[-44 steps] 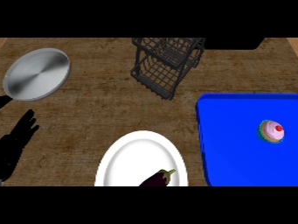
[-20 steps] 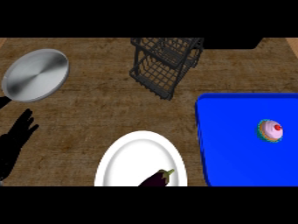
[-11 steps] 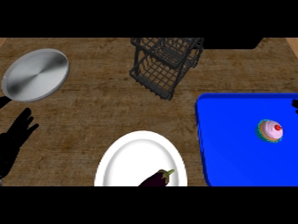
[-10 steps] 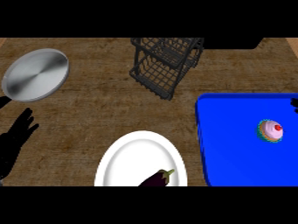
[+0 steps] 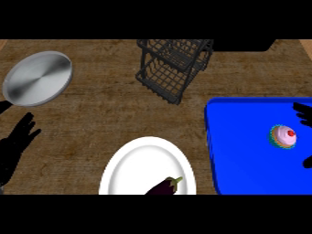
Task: Pick the cupcake from the tray and place it in the tiered basket
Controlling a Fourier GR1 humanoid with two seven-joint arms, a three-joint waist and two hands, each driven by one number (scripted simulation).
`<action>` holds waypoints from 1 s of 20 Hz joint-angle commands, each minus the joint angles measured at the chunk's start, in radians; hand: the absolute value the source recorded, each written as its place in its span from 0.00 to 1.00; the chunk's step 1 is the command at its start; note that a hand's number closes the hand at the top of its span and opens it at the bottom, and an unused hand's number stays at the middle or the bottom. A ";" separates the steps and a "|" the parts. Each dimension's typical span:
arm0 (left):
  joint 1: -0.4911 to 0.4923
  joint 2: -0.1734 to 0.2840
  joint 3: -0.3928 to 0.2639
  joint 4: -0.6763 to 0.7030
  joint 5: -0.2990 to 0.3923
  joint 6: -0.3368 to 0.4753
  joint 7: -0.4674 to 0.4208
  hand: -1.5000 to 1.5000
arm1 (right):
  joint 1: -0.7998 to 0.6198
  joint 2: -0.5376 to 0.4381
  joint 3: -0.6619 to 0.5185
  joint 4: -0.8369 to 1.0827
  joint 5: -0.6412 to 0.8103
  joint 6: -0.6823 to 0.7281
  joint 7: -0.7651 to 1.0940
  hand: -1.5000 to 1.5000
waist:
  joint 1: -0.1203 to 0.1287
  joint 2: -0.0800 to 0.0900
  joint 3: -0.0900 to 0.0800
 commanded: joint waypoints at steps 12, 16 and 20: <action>0.029 -0.074 0.038 -0.029 -0.073 -0.024 0.042 0.50 | -0.080 0.144 0.032 0.120 0.156 -0.062 -0.056 0.00 | 0.003 0.005 -0.005; 0.048 -0.097 0.034 -0.028 -0.081 -0.038 0.010 0.50 | -0.073 0.166 0.027 0.063 0.110 -0.013 -0.001 0.00 | 0.001 0.004 -0.005; 0.005 -0.077 0.065 -0.004 -0.084 -0.032 0.035 0.50 | 0.031 0.194 0.033 -0.048 0.173 -0.112 -0.180 1.00 | -0.008 0.003 -0.005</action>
